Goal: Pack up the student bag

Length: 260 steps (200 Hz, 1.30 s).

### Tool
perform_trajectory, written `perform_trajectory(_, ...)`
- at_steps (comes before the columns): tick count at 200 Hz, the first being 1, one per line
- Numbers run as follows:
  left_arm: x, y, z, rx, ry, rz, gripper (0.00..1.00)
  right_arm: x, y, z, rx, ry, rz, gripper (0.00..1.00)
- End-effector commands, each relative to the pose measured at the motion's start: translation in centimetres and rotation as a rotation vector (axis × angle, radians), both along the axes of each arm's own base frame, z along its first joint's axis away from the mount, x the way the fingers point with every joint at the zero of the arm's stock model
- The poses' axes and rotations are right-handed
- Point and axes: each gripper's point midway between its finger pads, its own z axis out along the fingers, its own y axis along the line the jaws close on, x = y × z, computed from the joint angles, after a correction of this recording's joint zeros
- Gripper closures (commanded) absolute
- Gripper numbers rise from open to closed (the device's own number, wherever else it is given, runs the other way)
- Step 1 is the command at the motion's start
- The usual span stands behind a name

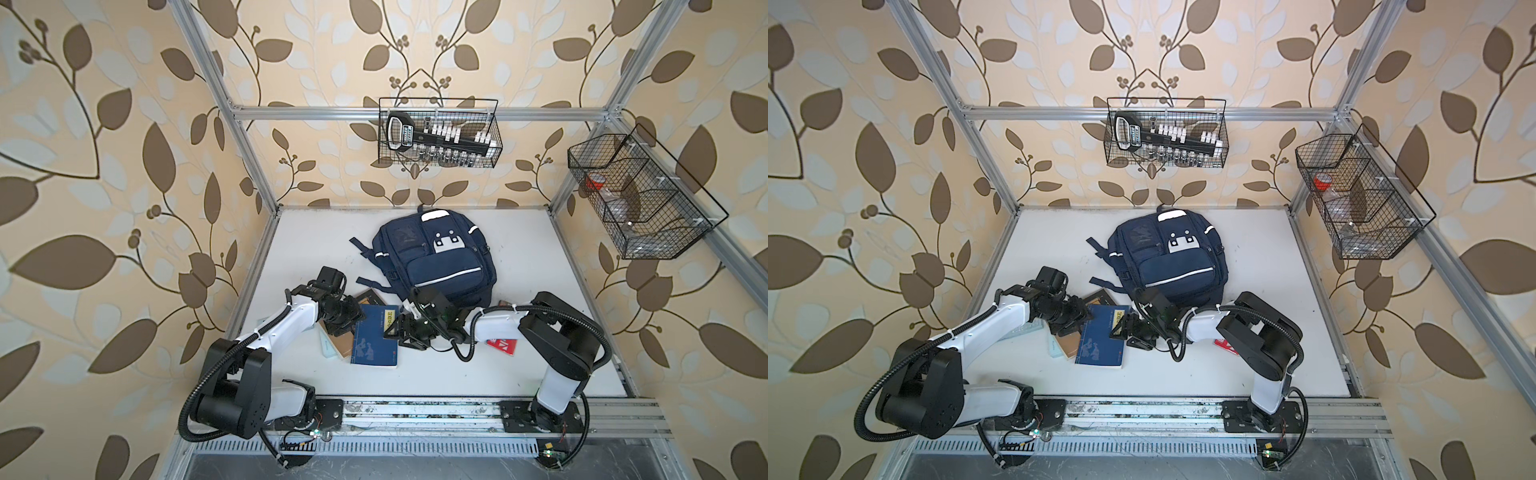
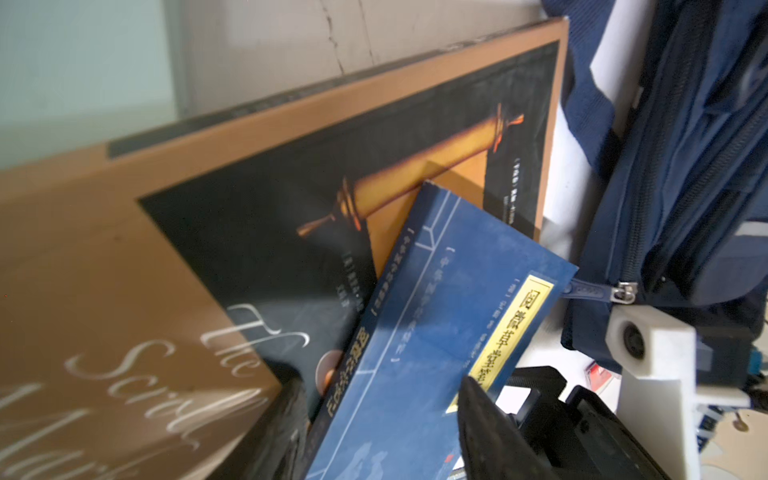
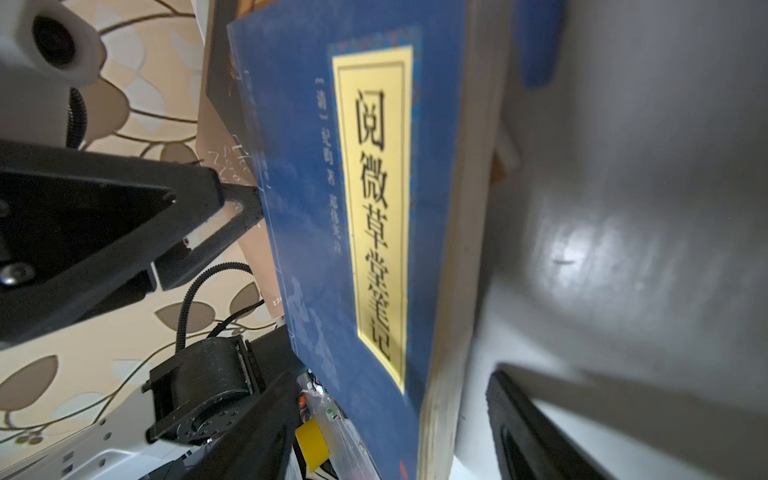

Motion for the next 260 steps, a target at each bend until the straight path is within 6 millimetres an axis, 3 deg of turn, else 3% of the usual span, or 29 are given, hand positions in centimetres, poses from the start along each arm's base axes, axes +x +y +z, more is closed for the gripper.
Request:
perform_trajectory(1, -0.7, -0.1, -0.5, -0.003, 0.048, 0.004, 0.44, -0.9, 0.2, 0.6, 0.036, 0.022, -0.011, 0.29)
perform_trajectory(41, -0.8, -0.3, -1.1, -0.020, 0.061, 0.016, 0.44, -0.6, 1.0, -0.5, 0.087, 0.057, -0.035, 0.33)
perform_trajectory(84, -1.0, -0.2, -1.3, -0.014, 0.062, 0.016, 0.44, 0.6, 1.8, -0.5, 0.132, 0.047, -0.037, 0.33)
perform_trajectory(92, -1.1, -0.2, -1.4, -0.016, 0.066, 0.017, 0.44, 0.8, 1.8, -0.4, 0.143, 0.048, -0.034, 0.37)
perform_trajectory(115, -1.3, -0.2, -1.7, -0.014, 0.077, 0.016, 0.45, 1.6, 1.9, 1.3, 0.188, 0.027, -0.033, 0.48)
perform_trajectory(142, -1.3, -0.2, -1.9, -0.013, 0.075, 0.016, 0.45, 1.8, 2.3, 4.6, 0.217, -0.044, 0.004, 0.54)
perform_trajectory(162, -1.4, -0.1, -2.1, -0.009, 0.079, 0.017, 0.45, 1.9, 2.3, 5.9, 0.206, -0.089, 0.022, 0.59)
perform_trajectory(179, -1.4, -0.2, -2.3, -0.011, 0.084, 0.018, 0.45, 2.0, 2.4, 5.5, 0.190, -0.090, 0.029, 0.60)
perform_trajectory(196, -1.4, -0.2, -2.4, -0.010, 0.095, 0.019, 0.47, 2.1, 2.9, 5.0, 0.215, -0.065, 0.031, 0.70)
perform_trajectory(218, -1.5, -0.2, -2.4, -0.013, 0.095, 0.020, 0.47, 2.5, 3.3, 4.4, 0.220, -0.044, 0.016, 0.71)
perform_trajectory(260, -1.4, 0.1, -1.9, 0.003, 0.076, 0.017, 0.46, 3.0, 3.1, 3.7, 0.122, -0.049, 0.021, 0.91)
